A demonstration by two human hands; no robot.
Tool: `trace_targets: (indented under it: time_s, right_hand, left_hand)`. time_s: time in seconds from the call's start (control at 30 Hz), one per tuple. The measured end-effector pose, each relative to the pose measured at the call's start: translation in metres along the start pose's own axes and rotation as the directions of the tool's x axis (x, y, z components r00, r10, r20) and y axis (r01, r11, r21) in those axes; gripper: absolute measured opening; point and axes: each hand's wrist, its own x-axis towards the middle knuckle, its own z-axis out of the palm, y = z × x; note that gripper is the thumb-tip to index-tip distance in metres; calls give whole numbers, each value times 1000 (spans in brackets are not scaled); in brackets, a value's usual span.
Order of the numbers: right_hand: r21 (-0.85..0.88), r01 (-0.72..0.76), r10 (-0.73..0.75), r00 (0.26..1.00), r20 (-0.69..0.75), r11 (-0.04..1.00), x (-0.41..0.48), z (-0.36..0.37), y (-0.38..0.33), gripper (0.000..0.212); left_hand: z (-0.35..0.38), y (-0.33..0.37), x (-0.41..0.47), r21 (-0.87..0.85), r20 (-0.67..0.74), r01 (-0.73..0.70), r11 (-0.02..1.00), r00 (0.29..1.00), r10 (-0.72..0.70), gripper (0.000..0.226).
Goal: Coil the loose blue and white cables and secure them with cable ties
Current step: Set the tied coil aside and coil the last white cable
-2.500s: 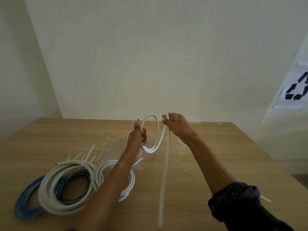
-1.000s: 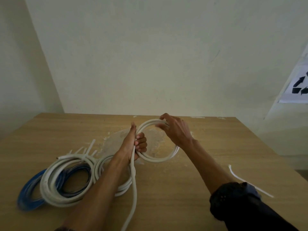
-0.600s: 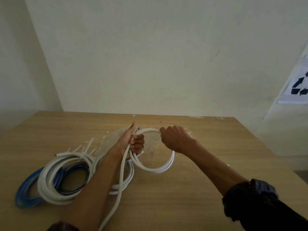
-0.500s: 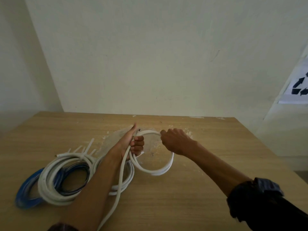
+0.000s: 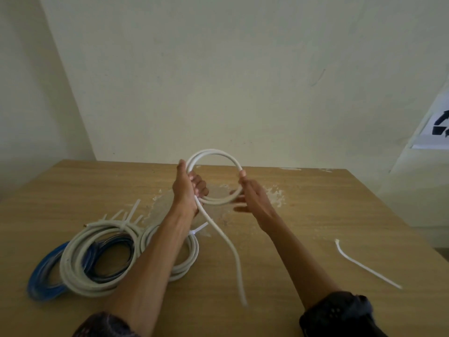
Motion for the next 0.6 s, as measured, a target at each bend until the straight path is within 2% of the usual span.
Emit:
trace_targets:
  time_s: [0.07,0.1,0.2,0.27,0.33,0.37,0.4,0.43,0.47,0.5,0.53,0.6]
  right_hand:
    - [-125,-70,104,950,293,990,-13,-1,-1,54]
    - [-175,-50,117,910,399,983,-17,-1,-3,47]
    - [-237,131,11,857,516,963,-20,-5,-7,20]
    - [-331,289,-74,842,535,898,-17,-8,-9,17]
    - [-463,419,-153,847,509,781,-16,-5,-12,21]
    - [-561,486,-248,859,448,671,-16,-3,-12,29]
    - [-679,547,-420,830,367,490,-14,-1,-10,40]
    - [-783,555,-598,739,311,279,-10,-3,-9,49]
    - [-827,544,-727,625,284,144,-6,-6,-6,53]
    - [-831,550,-804,530,268,85,-1,-10,-3,54]
    - [-824,561,-850,467,243,73,6,-15,1,51]
    - [-842,529,-901,410,144,107,17,-19,9,40]
  left_hand:
    - [2,4,1,-77,-99,-73,994,993,65,54]
    - [1,6,2,-99,-129,-95,991,988,81,53]
    - [-9,4,7,-154,-134,-51,987,991,30,50]
    - [-16,1,11,-167,-107,10,986,994,-28,52]
    - [-20,1,15,-170,-55,74,983,995,-85,53]
    - [-21,2,15,-146,8,137,980,990,-138,54]
    - [-20,4,15,-96,93,214,972,974,-205,55]
    - [-19,5,13,-33,173,270,962,950,-261,57]
    - [-17,4,10,19,231,291,956,929,-288,60]
    - [-13,3,5,37,262,282,959,923,-281,62]
    - [-8,2,1,17,265,251,968,932,-246,63]
    - [0,-2,-7,-105,175,139,985,977,-119,61]
